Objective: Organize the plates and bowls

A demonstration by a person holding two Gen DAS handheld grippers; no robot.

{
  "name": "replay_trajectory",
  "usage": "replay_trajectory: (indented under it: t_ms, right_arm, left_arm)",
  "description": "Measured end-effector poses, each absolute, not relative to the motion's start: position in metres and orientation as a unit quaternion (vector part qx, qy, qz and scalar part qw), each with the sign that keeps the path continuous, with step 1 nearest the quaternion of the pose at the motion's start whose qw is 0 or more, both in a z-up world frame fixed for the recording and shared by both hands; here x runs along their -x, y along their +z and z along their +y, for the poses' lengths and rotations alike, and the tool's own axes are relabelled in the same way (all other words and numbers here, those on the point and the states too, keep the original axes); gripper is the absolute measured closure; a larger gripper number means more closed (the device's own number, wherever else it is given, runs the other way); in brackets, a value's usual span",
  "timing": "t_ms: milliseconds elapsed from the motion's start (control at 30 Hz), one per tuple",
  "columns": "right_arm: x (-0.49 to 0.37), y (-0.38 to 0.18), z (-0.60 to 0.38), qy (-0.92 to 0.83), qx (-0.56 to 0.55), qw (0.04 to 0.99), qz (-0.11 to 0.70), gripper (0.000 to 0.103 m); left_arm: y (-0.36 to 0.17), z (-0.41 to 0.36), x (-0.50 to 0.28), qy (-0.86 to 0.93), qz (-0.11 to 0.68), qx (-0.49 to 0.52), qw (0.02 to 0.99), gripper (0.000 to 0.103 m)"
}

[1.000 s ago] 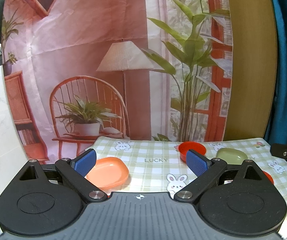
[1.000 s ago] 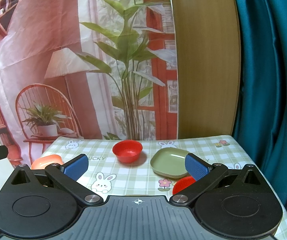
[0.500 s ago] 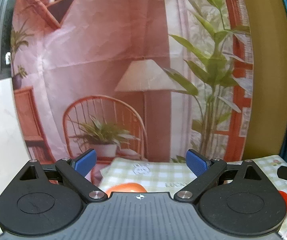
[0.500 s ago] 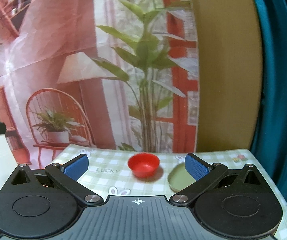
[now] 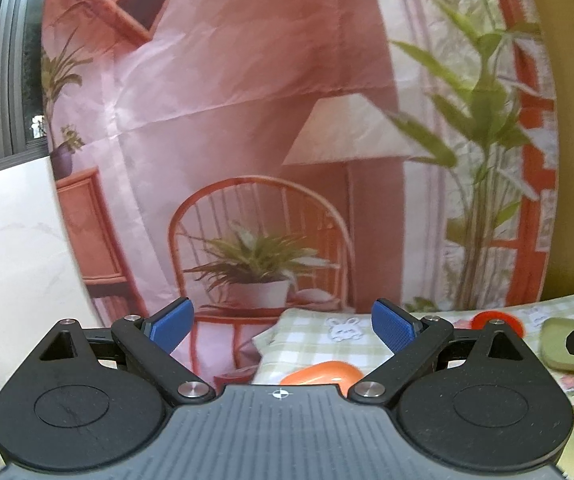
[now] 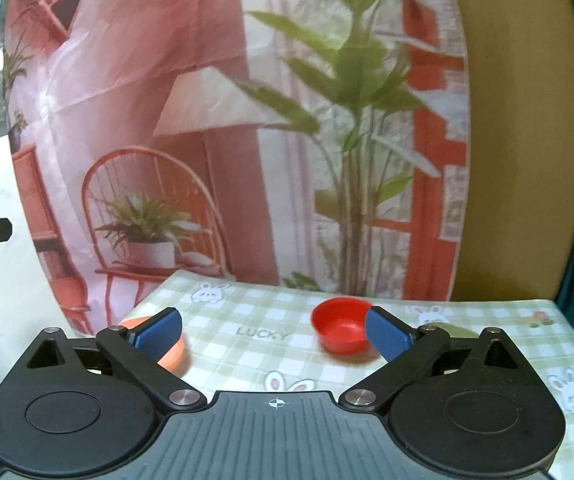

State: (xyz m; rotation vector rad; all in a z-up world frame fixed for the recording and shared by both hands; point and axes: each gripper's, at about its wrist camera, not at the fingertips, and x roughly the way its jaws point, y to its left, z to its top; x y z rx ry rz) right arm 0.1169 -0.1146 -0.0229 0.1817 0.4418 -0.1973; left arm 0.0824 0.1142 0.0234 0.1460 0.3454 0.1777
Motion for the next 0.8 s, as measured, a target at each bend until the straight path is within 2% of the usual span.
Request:
replay_trajectory:
  t_ms: [267, 567, 800]
  right_arm:
    - [-0.170, -0.049, -0.098, -0.068, -0.091, 0.964, 0.239, 0.008]
    - [-0.234, -0.082, -0.087, -0.049, -0.075, 0.961, 0.263, 0.016]
    - [-0.295, -0.109, -0.080, -0.001, -0.065, 0.956, 0.286, 0.033]
  left_arm:
    - [0.003, 0.145, -0.116, 0.106, 0.196, -0.071, 0.972, 0.006]
    - [-0.039, 0.182, -0.165, 0.131, 0.230, -0.064, 0.962, 0.007]
    - [-0.082, 0.210, -0.203, 0.118, 0.268, -0.017, 0.956, 0.013]
